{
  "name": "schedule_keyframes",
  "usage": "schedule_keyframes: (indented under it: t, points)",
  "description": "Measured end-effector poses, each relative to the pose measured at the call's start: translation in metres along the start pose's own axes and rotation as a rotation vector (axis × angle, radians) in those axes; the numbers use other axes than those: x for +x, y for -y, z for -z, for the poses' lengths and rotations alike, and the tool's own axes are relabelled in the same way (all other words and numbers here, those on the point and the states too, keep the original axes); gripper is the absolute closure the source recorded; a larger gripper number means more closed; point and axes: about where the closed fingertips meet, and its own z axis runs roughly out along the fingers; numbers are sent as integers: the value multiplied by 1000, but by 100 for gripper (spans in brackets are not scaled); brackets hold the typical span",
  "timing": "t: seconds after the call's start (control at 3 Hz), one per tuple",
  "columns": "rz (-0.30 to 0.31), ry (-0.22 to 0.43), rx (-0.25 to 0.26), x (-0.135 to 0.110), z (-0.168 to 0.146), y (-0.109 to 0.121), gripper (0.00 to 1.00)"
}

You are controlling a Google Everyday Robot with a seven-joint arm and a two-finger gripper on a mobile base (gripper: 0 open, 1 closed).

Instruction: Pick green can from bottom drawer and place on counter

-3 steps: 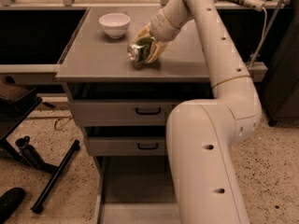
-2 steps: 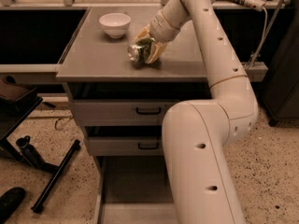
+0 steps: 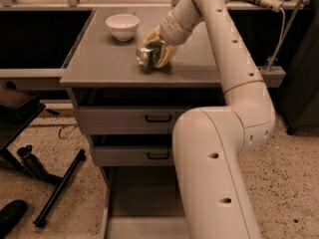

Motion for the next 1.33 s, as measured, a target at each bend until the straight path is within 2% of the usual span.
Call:
schedule_keyframes:
  t: [0.67, 1.0, 1.33]
  points:
    - [0, 0, 0, 0, 0, 0, 14]
    - [0, 0, 0, 0, 0, 0, 0]
    - [0, 0, 0, 0, 0, 0, 0]
